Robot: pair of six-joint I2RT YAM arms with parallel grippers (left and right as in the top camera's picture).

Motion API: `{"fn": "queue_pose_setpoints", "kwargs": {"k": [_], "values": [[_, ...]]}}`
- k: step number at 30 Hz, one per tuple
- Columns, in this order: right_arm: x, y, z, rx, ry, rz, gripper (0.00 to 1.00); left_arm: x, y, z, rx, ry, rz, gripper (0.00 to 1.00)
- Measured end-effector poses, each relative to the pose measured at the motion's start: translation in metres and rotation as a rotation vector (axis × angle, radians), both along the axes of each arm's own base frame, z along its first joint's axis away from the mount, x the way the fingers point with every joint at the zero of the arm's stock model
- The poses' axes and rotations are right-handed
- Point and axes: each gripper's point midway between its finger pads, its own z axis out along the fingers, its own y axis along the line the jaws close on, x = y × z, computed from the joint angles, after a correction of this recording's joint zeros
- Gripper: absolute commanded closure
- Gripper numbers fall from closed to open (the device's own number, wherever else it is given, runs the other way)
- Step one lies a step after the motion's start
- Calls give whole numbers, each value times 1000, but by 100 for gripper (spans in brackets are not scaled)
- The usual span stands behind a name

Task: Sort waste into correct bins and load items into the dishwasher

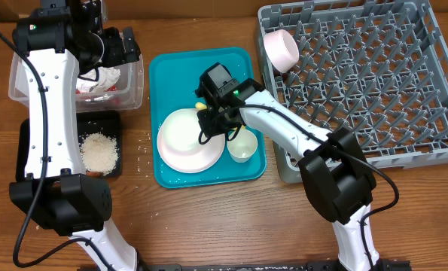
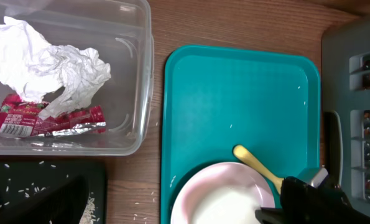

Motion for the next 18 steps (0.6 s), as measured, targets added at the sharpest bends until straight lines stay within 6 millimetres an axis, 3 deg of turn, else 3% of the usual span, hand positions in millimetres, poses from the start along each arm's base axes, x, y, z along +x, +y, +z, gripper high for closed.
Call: {"fn": "queue_pose_setpoints", "kwargs": {"k": [5,8,13,17,18], "values": [[-3,-3,4,-11,23,-2,96,0,0,0,0,0,0,0],[5,-8,23,-14,25,-20,96,0,0,0,0,0,0,0],[49,-35,101,7,-88,-117,96,0,0,0,0,0,0,0],[62,-97,181,-72,-230,-284,96,0,0,0,0,0,0,0],[60,-125,207,-114,-288,-361,96,0,0,0,0,0,0,0]]}}
